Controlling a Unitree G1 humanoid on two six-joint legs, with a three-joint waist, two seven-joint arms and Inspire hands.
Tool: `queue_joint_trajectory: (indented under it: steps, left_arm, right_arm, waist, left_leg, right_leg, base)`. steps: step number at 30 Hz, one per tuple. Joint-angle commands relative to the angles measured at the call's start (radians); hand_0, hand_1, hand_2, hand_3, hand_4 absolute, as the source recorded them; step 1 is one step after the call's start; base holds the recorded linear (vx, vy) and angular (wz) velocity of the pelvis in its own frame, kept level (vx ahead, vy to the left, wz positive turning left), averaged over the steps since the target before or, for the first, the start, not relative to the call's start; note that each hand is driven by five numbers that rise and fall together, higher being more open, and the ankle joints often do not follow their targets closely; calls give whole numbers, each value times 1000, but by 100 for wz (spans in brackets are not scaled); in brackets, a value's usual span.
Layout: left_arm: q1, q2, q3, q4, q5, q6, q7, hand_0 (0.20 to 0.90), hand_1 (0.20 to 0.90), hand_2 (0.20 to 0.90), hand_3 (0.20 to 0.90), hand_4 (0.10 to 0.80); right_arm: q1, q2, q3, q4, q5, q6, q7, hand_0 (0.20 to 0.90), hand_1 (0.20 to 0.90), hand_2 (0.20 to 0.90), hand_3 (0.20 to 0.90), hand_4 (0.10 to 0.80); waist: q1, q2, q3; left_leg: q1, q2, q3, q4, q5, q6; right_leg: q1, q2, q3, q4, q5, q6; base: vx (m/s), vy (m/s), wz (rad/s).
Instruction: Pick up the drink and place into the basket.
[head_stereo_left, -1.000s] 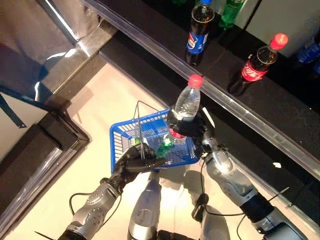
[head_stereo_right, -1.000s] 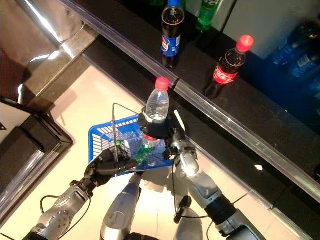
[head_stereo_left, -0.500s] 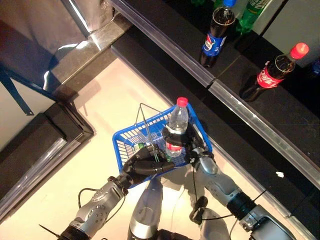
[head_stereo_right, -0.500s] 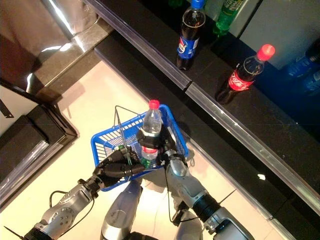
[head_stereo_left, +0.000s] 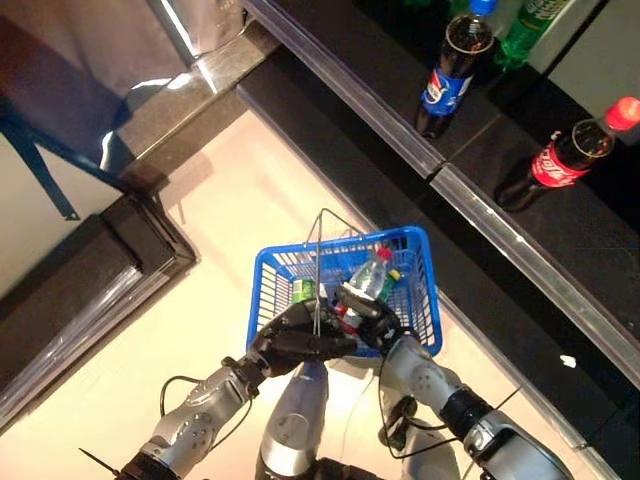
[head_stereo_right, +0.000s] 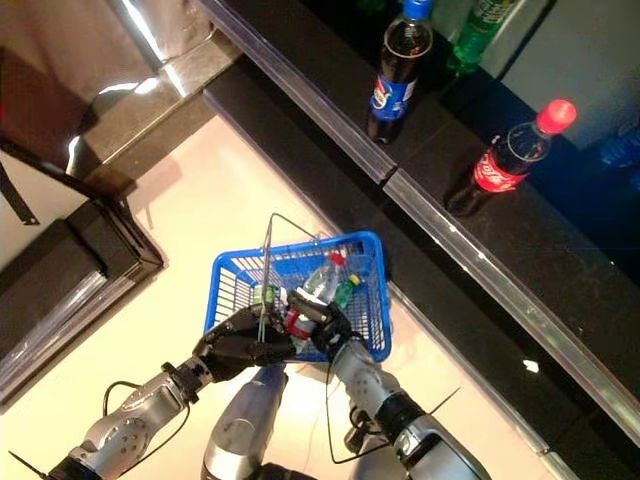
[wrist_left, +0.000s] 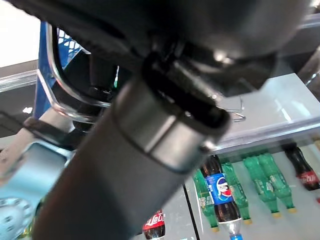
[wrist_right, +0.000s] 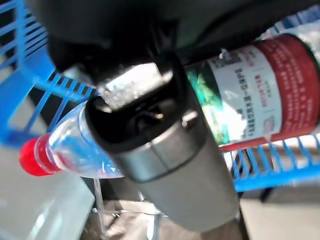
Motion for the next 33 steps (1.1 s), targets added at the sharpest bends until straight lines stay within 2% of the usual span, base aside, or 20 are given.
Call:
queue_joint_trajectory:
  steps: [1,9,21,22,23,24,25,26,31,33]
  left_arm:
    - [-125,-68,66,-418,-128,-147,-288,300,300,300,200,100]
    - [-114,-59,67,-424,-135,-137,-297,300,300,300,200,100]
    - [-145,-60,43,-443,-129,-109,-262,300,300,300,200,100]
    - [-148,-61,40,-444,-127,-108,-256,300,300,300,200,100]
    - [-150,-62,39,-444,-126,-106,-251,300,300,300,200,100]
    - [-151,-63,38,-443,-126,-104,-250,300,300,300,200,100]
    - [-153,-63,38,-443,-124,-102,-248,300,300,300,200,100]
    - [-158,-63,35,-445,-122,-101,-241,300,300,300,200,100]
    - [-162,-64,35,-441,-116,-96,-223,300,300,300,200,100]
    - [-167,-66,33,-430,-81,-120,-202,300,300,300,200,100]
  right_arm:
    - [-80,103,-21,-45,145,22,144,300,300,300,200,100]
    - [-124,125,-113,106,268,96,152,300,300,300,200,100]
    - [-224,107,-186,287,235,173,67,300,300,300,200,100]
    - [-232,107,-188,301,224,176,66,413,413,413,332,232]
    - [-238,106,-189,310,215,179,63,458,458,458,384,284]
    - [-241,106,-189,315,211,180,62,578,578,578,524,424]
    - [-247,103,-188,323,192,182,68,829,829,829,818,718]
    - [-253,98,-184,330,170,189,85,900,900,900,900,800]
    - [-255,87,-161,332,64,159,91,900,900,900,900,800]
    - [-255,79,-149,322,37,144,103,900,900,900,900,800]
  waist:
    - [16,47,-53]
    - [19,59,-39]
    - [30,64,-30]
    - [31,64,-29]
    - [32,64,-29]
    - [32,64,-29]
    - [32,64,-29]
    - [33,63,-29]
    - [33,59,-29]
    - [31,54,-29]
  left_leg:
    - [46,-19,-46,48,-80,51]
    - [50,-21,-48,47,-80,59]
    - [46,-29,-53,54,-82,72]
    - [46,-28,-52,55,-81,72]
    - [46,-28,-52,55,-82,72]
    - [47,-28,-52,56,-81,72]
    - [47,-28,-51,55,-81,72]
    - [47,-29,-50,55,-81,73]
    - [49,-25,-42,41,-76,74]
    - [48,-23,-37,35,-74,74]
  right_leg:
    - [-46,-5,-29,7,133,-91]
    - [-57,-5,-18,18,140,-91]
    - [-74,-15,-14,30,154,-85]
    - [-74,-15,-14,30,156,-84]
    - [-73,-15,-14,29,157,-84]
    - [-73,-15,-14,29,158,-84]
    - [-72,-15,-14,28,159,-84]
    - [-73,-15,-14,26,161,-83]
    - [-72,-15,-15,10,171,-77]
    - [-75,-16,-15,6,178,-72]
  base:
    - [0,0,0]
    - [9,0,2]
    - [1,-1,1]
    - [0,0,0]
    - [0,0,0]
    - [0,0,0]
    - [0,0,0]
    - [0,0,0]
    - [-7,3,0]
    - [0,0,0]
